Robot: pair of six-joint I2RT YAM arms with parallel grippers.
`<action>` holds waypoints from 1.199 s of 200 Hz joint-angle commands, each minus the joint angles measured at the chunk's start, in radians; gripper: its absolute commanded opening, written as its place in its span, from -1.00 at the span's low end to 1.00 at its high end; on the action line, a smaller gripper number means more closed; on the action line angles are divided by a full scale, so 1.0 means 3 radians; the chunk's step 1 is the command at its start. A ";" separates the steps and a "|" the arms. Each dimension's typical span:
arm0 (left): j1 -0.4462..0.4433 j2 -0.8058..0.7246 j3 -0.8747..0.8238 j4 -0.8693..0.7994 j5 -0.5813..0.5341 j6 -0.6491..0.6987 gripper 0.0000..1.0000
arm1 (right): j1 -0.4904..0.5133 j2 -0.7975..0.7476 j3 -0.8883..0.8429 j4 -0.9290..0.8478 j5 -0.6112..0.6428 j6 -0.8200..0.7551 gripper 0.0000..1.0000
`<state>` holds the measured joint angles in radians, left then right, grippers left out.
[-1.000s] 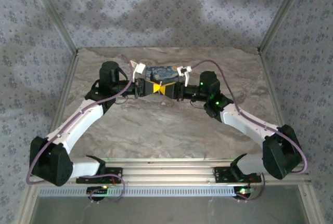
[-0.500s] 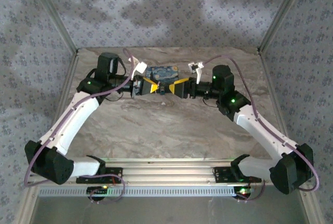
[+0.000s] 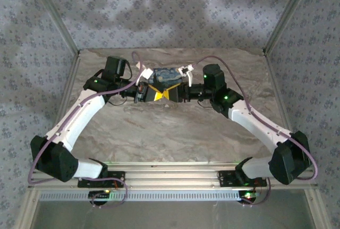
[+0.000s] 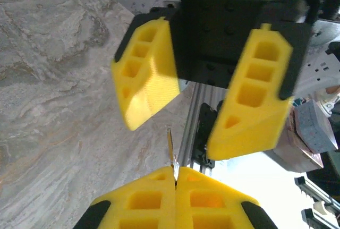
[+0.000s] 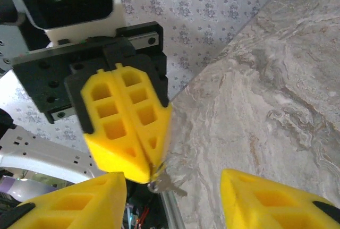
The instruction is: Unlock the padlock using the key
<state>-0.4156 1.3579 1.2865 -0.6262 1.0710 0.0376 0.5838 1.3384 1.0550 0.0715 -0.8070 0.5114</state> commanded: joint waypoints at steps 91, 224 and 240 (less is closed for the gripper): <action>-0.0047 0.0103 0.0177 -0.0106 0.0168 0.0090 -1.00 | 0.0043 0.0105 0.0091 0.0388 -0.0192 0.0111 -1.00; 0.0474 0.0060 -0.0280 -0.0027 -0.1550 -0.0890 -0.77 | 0.0284 0.0145 0.0647 -0.1533 0.1864 -0.0865 -1.00; 0.0485 0.0030 -0.0325 -0.0103 -0.1757 -0.0873 -0.66 | 0.0360 0.0201 0.0689 -0.1568 0.1992 -0.0905 -1.00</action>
<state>-0.2745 1.3949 1.2037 -0.6140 0.6655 -0.2008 0.6594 1.3712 1.2148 -0.3332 -0.3218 0.2935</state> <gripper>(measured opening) 0.139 0.042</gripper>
